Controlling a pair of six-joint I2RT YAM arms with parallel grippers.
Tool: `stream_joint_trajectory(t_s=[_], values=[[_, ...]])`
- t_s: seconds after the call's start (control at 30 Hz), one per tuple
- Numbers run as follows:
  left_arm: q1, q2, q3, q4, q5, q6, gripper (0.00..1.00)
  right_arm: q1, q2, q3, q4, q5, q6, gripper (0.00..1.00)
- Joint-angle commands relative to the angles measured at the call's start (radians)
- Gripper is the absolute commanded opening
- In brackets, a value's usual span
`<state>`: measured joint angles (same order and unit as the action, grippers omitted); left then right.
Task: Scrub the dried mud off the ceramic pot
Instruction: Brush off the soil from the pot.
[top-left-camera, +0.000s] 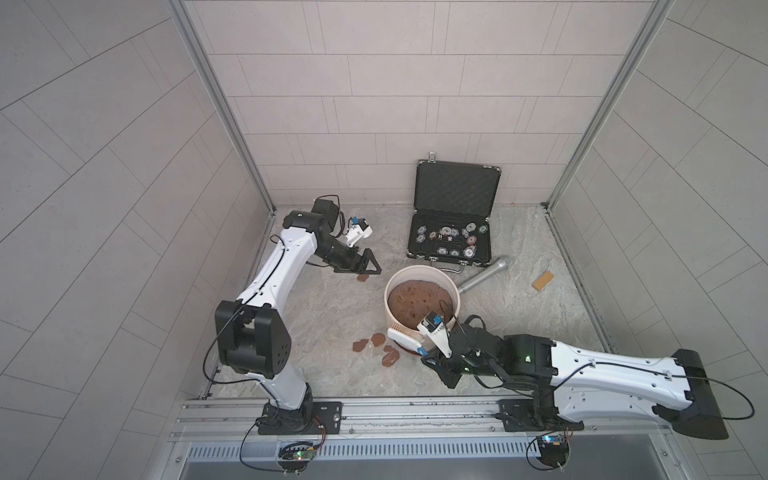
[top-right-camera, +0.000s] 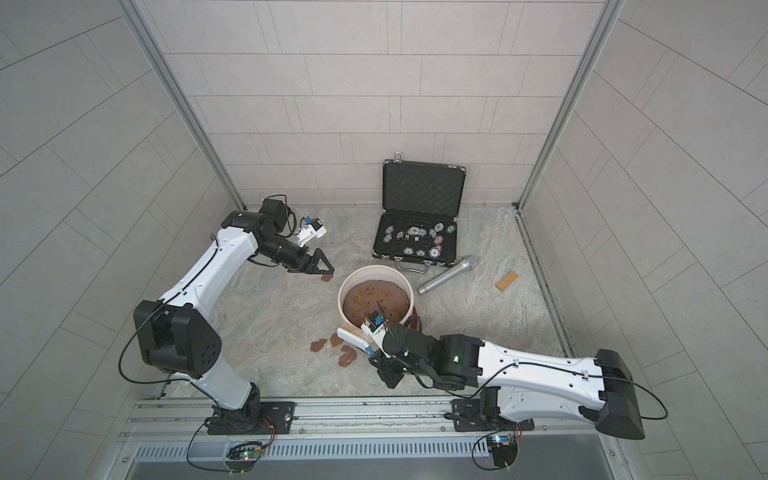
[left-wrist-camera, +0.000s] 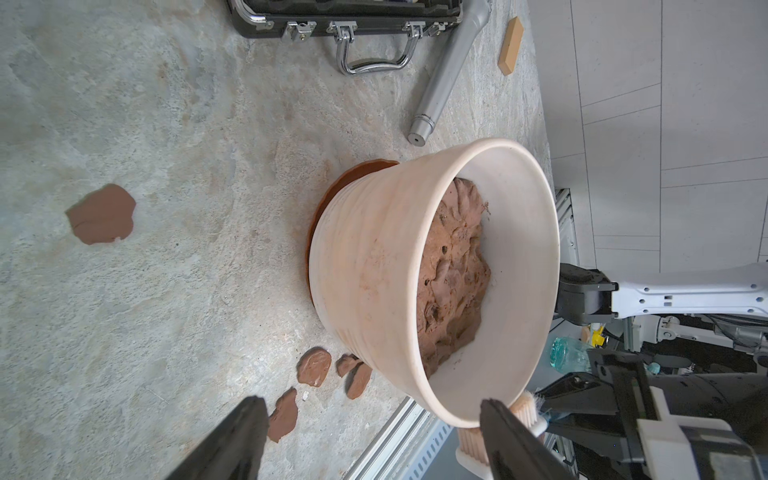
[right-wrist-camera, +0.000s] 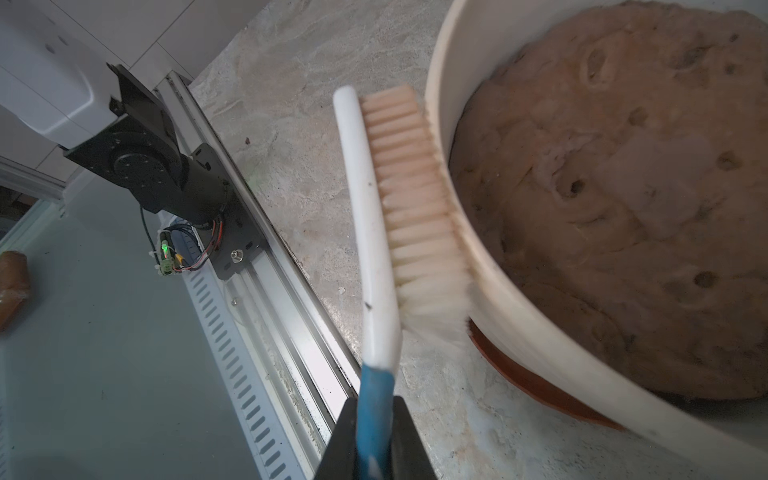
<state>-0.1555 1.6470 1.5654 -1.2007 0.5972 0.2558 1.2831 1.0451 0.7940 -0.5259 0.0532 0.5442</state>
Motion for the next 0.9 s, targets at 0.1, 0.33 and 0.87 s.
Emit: stream_joint_trajectory(t_s=[0.1, 0.33, 0.87], values=[[0.026, -0.054, -0.056, 0.022, 0.024, -0.006, 0.83, -0.010, 0.012, -0.084, -0.061, 0.088, 0.085, 0.00], [0.033, -0.054, -0.062, 0.024, 0.030, -0.009, 0.83, 0.029, -0.066, -0.312, 0.052, 0.015, 0.183, 0.00], [0.105, -0.044, -0.050, 0.045, -0.004, -0.047, 0.83, -0.001, -0.325, -0.028, -0.027, 0.102, 0.006, 0.00]])
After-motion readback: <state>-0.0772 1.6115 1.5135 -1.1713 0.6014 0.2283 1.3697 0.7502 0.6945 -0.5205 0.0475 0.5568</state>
